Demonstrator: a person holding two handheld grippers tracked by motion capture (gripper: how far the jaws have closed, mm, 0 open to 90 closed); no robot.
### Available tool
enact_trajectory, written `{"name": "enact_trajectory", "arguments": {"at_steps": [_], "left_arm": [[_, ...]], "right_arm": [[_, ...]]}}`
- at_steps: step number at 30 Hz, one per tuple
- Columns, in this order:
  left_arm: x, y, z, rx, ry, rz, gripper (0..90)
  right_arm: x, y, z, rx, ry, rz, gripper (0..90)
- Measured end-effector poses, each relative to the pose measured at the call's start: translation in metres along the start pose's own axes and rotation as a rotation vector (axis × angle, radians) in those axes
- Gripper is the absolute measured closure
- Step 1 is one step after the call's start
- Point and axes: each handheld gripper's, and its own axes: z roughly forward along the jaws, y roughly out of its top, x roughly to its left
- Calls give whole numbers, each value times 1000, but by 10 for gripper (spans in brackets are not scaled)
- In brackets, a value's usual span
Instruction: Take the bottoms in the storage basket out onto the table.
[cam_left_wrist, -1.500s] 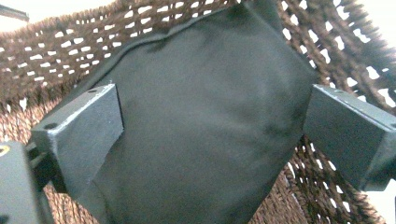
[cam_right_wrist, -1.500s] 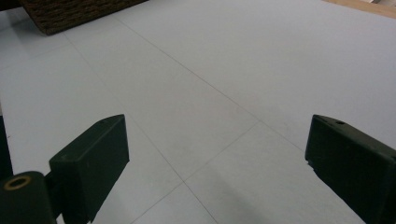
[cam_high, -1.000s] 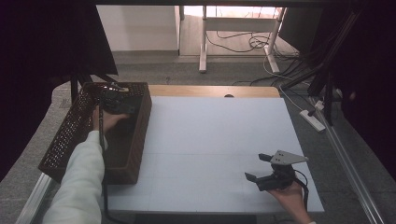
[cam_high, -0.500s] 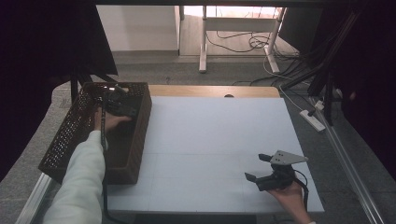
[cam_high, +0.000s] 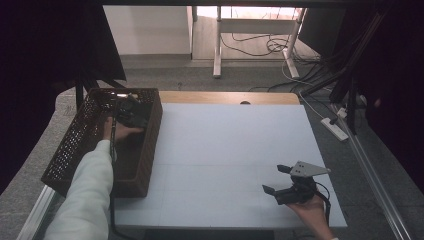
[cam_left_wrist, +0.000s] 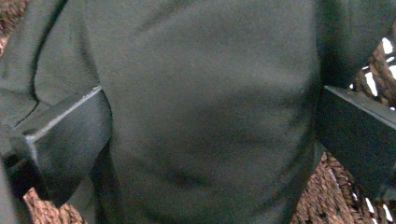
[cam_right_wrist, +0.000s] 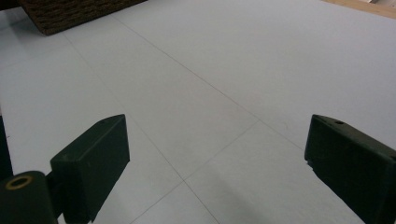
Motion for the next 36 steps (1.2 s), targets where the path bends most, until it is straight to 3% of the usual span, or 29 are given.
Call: {"name": "enact_trajectory", "arguments": {"at_steps": [5, 9, 16, 24, 36], "left_arm": [[-2, -3, 3, -3, 7, 11, 35], [-1, -3, 1, -4, 21, 14, 123], [1, -3, -2, -19, 2, 36, 249], [9, -5, -7, -63, -58, -35, 423], [9, -3, -14, -77, -65, -29, 504]], "right_arm": [[0, 0, -1, 1, -4, -3, 65], [0, 0, -1, -1, -3, 1, 65], [0, 0, -1, 2, -4, -3, 65], [0, 0, -1, 4, -6, -4, 65], [0, 0, -1, 6, -8, -5, 65]]}}
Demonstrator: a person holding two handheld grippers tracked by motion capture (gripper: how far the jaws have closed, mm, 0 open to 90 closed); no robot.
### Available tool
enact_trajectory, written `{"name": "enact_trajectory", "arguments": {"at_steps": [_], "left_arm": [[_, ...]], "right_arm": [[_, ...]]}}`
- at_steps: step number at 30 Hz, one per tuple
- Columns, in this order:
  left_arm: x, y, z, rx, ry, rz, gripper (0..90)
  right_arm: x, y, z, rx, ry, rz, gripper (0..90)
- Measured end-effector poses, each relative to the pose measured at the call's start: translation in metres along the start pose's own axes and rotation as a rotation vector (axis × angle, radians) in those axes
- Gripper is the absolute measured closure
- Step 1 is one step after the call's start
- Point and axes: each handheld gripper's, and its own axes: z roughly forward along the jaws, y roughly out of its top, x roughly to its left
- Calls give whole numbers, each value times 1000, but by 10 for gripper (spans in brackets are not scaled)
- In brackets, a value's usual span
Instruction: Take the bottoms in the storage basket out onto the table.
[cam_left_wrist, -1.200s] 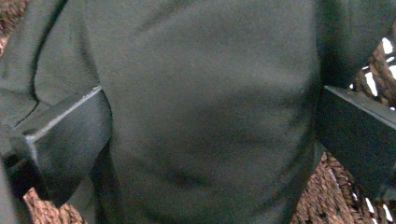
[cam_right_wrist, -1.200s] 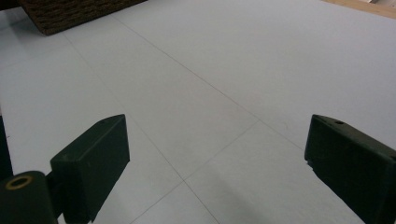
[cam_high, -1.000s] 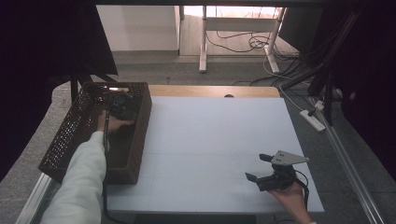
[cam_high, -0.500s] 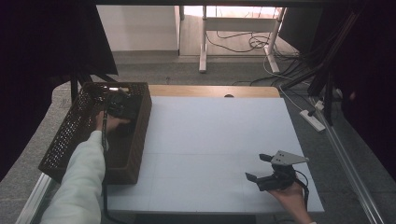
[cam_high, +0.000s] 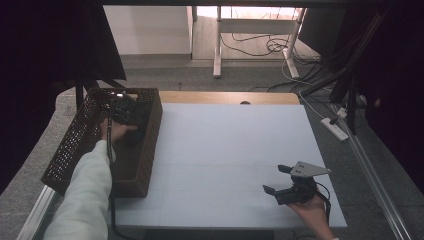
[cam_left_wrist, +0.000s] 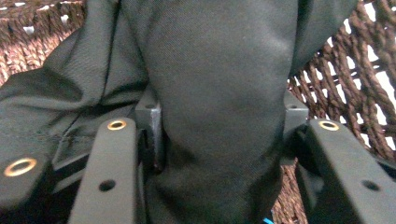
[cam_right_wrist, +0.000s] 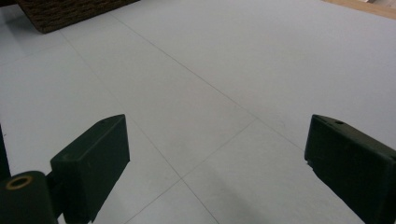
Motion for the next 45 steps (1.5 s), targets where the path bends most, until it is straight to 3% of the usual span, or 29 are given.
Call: {"name": "enact_trajectory", "arguments": {"at_steps": [23, 38, 45], "left_arm": [[-5, 3, -16, -21, -15, -10, 534], [-15, -7, -56, -147, -50, -26, 535], [-23, -15, -71, -203, -44, 1, 535]], "right_arm": [[0, -1, 2, 15, 2, -1, 65], [2, 1, 1, 7, 15, -7, 65], [2, 1, 1, 11, 10, -5, 65]]}}
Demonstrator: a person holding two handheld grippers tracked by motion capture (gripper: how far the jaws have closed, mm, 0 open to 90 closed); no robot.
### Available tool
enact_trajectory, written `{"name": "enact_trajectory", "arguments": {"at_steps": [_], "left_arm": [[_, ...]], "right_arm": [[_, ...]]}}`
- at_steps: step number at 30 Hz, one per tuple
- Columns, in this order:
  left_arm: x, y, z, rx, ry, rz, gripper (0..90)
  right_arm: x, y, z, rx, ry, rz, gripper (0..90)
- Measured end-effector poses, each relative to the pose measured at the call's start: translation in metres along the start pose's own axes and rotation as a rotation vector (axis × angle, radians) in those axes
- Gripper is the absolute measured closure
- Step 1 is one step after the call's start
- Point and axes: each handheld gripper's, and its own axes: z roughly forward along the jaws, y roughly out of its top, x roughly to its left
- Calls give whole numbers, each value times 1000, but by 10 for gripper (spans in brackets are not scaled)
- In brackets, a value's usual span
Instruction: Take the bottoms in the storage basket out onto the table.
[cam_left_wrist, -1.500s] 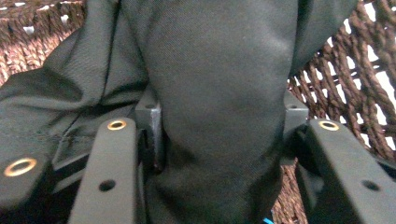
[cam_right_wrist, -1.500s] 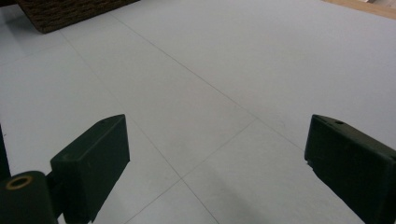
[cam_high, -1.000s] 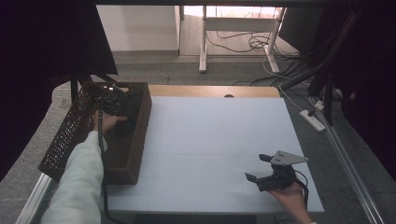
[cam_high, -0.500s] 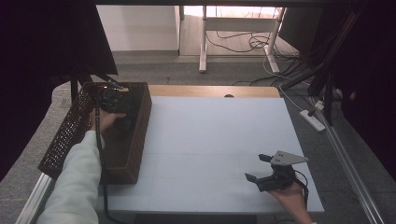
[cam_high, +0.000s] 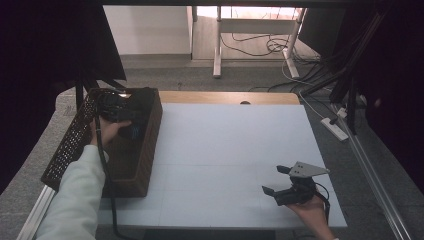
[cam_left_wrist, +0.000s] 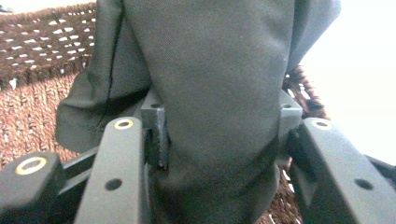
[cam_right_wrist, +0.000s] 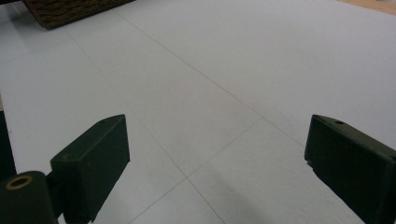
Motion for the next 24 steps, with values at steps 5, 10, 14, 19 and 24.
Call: {"name": "enact_trajectory", "arguments": {"at_steps": [5, 10, 14, 19, 24], "left_arm": [[-1, -4, -11, -42, -9, 2, 534], [-6, -6, -22, -82, -21, 12, 534], [-10, -10, -27, -115, -39, 12, 534], [-15, -16, -28, -133, -31, 20, 533], [-15, -21, -31, -155, -43, 16, 533]], "right_arm": [[1, 0, 0, 6, -2, -3, 65], [1, 0, 1, 11, -6, 0, 65], [1, 0, 0, 10, -10, -2, 65], [1, 0, 1, 19, -8, -6, 65], [1, -1, 0, 18, -12, -4, 65]]}}
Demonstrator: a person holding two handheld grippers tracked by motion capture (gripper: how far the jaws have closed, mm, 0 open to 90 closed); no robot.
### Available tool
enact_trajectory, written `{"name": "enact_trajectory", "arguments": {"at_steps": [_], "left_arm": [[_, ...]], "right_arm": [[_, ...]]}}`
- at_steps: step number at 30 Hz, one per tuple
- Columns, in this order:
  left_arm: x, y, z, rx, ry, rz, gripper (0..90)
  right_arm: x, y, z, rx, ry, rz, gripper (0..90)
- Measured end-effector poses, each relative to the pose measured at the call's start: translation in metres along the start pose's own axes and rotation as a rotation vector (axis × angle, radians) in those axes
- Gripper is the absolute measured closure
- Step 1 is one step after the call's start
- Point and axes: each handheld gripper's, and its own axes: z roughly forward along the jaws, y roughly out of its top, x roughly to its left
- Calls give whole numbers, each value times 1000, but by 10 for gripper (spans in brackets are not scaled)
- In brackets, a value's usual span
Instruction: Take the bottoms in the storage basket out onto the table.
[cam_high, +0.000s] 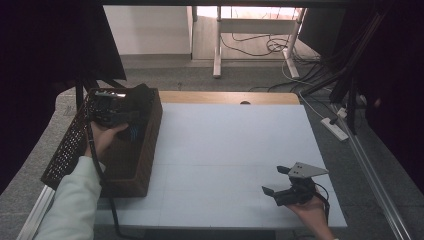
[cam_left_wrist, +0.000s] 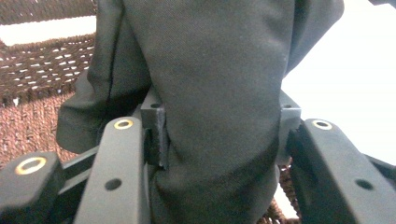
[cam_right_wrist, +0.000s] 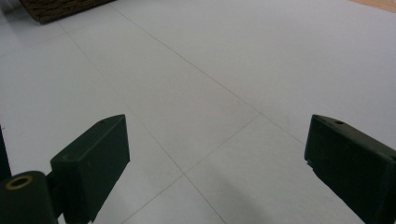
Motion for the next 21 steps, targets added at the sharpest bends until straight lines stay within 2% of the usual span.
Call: {"name": "enact_trajectory", "arguments": {"at_steps": [3, 7, 13, 21], "left_arm": [[-3, -1, -5, -13, 20, 22, 533], [-4, -5, -15, -55, -10, 6, 533], [-14, -11, -28, -102, -33, 25, 533], [-26, -17, -35, -148, -76, 39, 533]], "right_arm": [[0, 0, 1, 3, -1, 1, 65], [1, 0, 0, 4, -1, -2, 65], [0, -1, 2, 13, -3, 0, 65], [0, -2, 2, 11, -9, 6, 65]]}}
